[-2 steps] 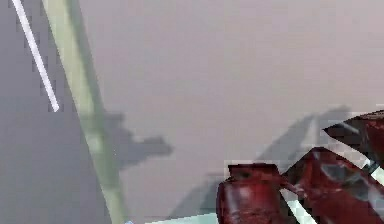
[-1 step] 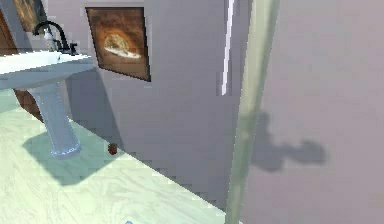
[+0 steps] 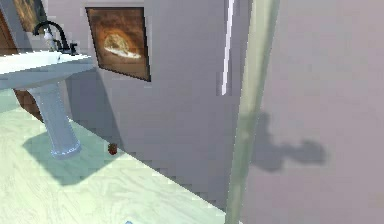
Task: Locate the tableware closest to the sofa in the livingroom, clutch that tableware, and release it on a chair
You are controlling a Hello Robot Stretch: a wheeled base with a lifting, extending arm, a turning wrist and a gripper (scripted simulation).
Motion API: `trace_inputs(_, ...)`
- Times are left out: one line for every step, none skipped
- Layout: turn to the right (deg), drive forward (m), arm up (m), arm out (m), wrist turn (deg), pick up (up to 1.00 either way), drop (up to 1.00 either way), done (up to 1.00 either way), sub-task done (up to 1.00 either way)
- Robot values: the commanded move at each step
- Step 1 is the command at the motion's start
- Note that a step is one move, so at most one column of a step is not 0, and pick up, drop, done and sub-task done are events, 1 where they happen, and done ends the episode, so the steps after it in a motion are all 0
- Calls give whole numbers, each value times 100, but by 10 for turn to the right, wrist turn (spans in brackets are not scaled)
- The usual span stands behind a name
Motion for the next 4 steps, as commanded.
trace_inputs(-90,0,0,0,0,0,0,0,0)
trace_inputs(0,40,0,0,0,0,0,0,0)
trace_inputs(-420,0,0,0,0,0,0,0,0)
trace_inputs(0,45,0,0,0,0,0,0,0)
